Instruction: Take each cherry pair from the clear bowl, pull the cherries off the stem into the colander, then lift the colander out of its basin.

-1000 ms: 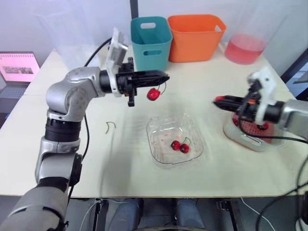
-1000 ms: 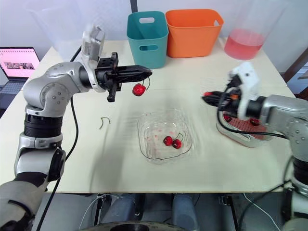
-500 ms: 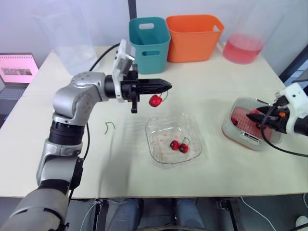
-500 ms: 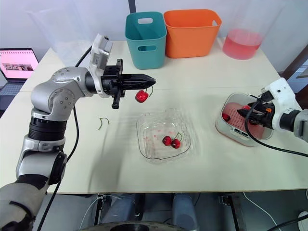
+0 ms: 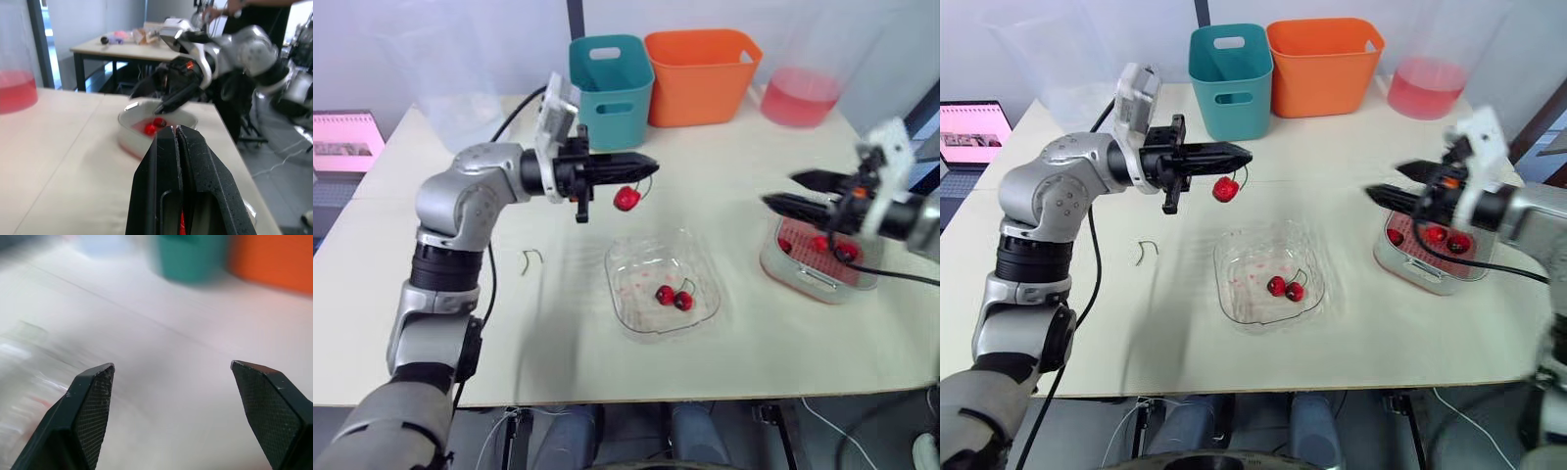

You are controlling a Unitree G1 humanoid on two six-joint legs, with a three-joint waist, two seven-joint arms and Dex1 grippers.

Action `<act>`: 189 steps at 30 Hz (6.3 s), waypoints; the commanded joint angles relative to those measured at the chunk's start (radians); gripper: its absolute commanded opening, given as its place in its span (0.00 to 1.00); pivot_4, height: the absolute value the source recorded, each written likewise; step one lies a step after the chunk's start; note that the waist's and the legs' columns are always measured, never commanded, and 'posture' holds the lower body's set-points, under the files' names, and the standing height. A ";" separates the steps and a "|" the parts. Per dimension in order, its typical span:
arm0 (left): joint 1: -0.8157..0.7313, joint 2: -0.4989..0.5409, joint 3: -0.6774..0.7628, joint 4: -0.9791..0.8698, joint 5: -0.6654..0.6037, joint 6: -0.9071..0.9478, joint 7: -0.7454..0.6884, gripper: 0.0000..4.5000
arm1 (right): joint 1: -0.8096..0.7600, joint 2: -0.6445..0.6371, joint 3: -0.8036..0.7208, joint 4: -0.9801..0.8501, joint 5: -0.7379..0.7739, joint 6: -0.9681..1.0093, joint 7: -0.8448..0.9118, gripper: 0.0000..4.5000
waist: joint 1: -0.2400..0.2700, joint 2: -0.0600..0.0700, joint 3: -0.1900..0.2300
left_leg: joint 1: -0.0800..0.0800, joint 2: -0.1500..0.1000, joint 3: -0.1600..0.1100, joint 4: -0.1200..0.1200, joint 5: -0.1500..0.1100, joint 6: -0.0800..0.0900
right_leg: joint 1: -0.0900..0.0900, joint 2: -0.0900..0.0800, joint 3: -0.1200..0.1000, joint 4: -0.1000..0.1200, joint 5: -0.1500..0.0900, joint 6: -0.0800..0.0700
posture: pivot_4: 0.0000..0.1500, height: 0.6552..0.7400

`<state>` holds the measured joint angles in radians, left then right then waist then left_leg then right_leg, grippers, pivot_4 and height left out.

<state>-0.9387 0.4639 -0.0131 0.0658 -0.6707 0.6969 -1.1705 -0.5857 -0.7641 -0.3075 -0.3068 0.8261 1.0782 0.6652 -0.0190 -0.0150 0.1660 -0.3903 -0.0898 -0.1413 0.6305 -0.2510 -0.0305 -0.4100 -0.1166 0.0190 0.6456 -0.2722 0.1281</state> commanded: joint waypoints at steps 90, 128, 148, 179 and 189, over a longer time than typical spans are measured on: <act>0.053 0.027 0.017 -0.083 0.010 -0.019 0.044 0.00 | 0.323 -0.234 -0.066 0.278 -0.299 -0.392 0.007 0.94 | 0.006 0.001 0.000 | 0.000 -0.002 0.003 0.000 -0.001 0.002 | 0.001 -0.001 0.001 0.000 0.000 0.000 | 1.00 1.00; 0.679 0.336 0.435 -0.137 -0.097 0.254 0.335 0.89 | -0.035 0.089 0.508 -0.213 -0.162 -0.178 0.109 0.97 | 0.005 0.000 -0.001 | -0.001 -0.001 -0.001 -0.002 -0.002 0.003 | -0.004 -0.002 0.001 0.001 0.000 0.000 | 1.00 1.00; 0.514 0.579 0.160 -0.388 -0.068 0.103 0.001 0.95 | 0.003 -0.353 0.227 -0.104 -0.135 -0.074 0.263 0.99 | -0.011 0.006 0.001 | 0.000 0.000 0.004 -0.004 -0.003 0.005 | -0.003 -0.001 0.003 -0.001 0.000 -0.001 | 1.00 1.00; 0.453 0.540 -0.021 -0.614 -0.010 0.028 -0.026 1.00 | -0.449 -0.062 1.154 -0.020 -0.675 -0.093 0.491 0.80 | 0.001 0.004 0.001 | -0.002 0.000 0.002 -0.002 -0.003 0.004 | -0.004 -0.001 0.001 -0.001 0.000 -0.001 | 1.00 1.00; 0.436 0.520 -0.011 -0.606 -0.020 0.034 0.000 1.00 | -0.436 -0.011 1.157 0.029 -0.762 -0.140 0.510 0.01 | 0.002 0.004 0.001 | -0.002 -0.001 0.002 -0.002 -0.002 0.003 | -0.004 -0.001 0.001 0.000 0.000 -0.001 | 1.00 1.00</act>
<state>-0.4865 0.9797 -0.0601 -0.5303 -0.6797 0.7328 -1.1745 -1.0115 -0.7801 0.8793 -0.2717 0.0810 0.9487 1.1677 -0.0171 -0.0109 0.1674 -0.3921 -0.0905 -0.1397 0.6284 -0.2534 -0.0273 -0.4142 -0.1174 0.0200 0.6452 -0.2718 0.1275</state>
